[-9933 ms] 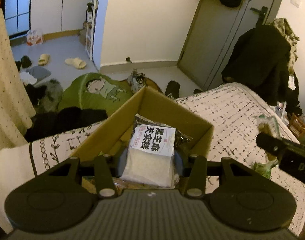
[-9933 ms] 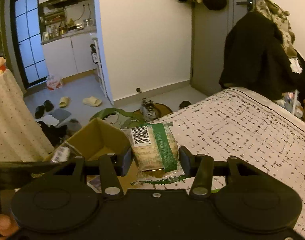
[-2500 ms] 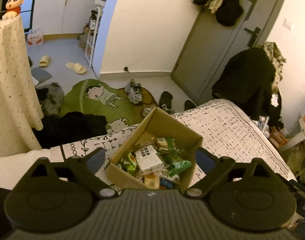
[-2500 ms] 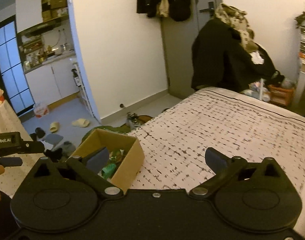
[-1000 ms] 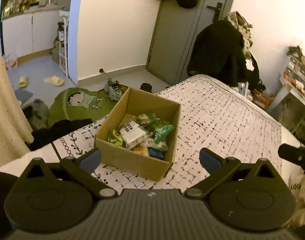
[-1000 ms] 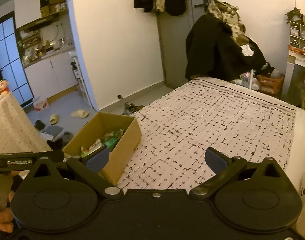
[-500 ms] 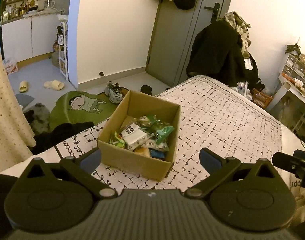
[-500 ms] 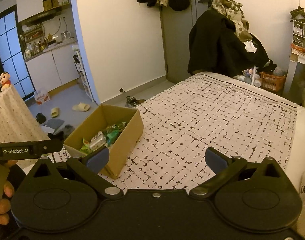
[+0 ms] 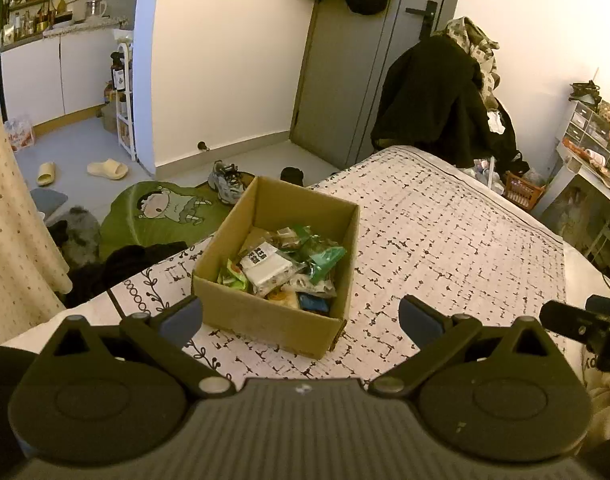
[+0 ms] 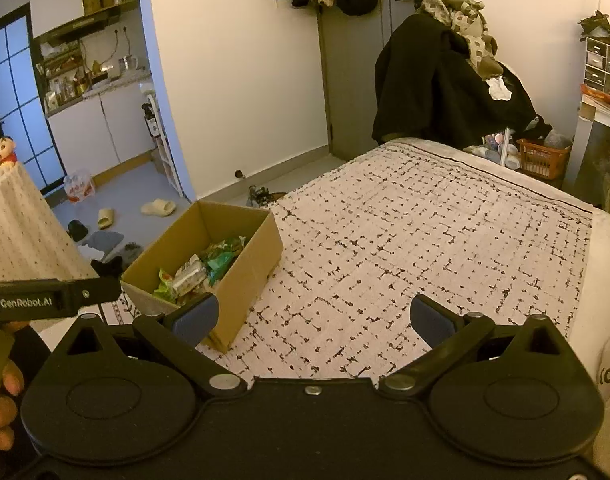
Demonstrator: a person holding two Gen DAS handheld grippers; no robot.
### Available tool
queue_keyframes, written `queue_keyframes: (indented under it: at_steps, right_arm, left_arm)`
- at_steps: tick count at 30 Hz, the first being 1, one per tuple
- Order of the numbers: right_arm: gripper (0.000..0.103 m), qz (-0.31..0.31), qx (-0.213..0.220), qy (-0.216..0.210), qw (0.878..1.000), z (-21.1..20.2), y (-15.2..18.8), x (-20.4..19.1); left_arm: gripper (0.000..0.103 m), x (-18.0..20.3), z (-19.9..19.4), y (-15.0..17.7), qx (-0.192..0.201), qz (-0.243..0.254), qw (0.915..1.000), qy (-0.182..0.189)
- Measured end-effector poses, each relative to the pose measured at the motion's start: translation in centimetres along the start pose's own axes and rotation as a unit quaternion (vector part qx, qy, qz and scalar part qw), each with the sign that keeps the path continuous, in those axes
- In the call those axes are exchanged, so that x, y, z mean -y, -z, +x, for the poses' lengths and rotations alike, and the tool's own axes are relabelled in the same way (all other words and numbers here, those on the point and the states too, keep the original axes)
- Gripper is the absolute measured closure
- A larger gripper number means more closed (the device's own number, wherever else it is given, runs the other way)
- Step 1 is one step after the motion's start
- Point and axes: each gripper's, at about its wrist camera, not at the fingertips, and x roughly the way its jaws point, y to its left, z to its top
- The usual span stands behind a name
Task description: Organize snacks
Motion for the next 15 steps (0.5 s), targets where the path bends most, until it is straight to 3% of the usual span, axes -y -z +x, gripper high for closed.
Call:
queue_keyframes:
  at_steps: [15]
  right_arm:
    - [0.0, -0.005, -0.008, -0.007, 1.0, 0.12, 0.17, -0.1]
  left_arm:
    - [0.0, -0.14, 0.22, 0.45, -0.006, 0.003, 1.0, -0.007]
